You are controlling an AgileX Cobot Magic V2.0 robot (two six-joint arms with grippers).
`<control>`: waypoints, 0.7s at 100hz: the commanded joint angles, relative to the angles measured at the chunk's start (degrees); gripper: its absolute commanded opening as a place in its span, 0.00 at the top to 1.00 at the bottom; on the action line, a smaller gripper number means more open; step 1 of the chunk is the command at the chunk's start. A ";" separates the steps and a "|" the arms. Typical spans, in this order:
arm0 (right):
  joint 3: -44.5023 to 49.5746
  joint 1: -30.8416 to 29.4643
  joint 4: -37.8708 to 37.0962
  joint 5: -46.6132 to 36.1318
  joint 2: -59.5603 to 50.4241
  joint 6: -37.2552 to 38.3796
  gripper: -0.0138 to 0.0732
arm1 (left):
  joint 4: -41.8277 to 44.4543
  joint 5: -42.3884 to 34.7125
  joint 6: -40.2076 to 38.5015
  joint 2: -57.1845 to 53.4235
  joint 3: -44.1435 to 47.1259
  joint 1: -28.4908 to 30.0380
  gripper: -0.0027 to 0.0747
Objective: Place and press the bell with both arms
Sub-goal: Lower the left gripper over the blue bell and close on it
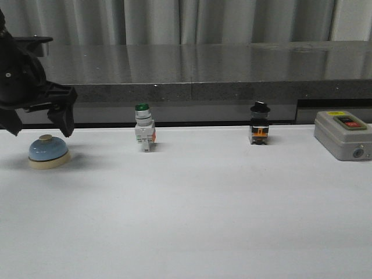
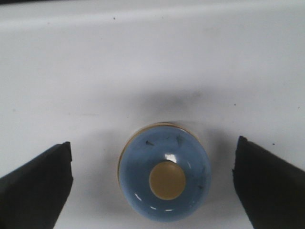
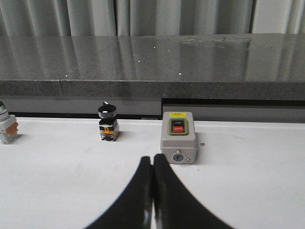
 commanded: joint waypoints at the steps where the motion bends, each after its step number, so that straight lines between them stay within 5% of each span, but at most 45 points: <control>1: -0.82 -0.40 0.32 -4.51 -1.10 -0.13 0.91 | -0.07 -2.46 0.03 -1.66 -1.83 -0.01 0.14; 47: -0.82 -0.40 0.32 -4.51 -1.10 -0.13 0.91 | -0.87 -2.11 0.03 2.84 -1.83 -0.23 0.15; 70: -0.82 -0.40 0.32 -4.51 -1.10 -0.13 0.91 | -0.87 -1.76 0.03 2.84 -1.83 -0.23 0.49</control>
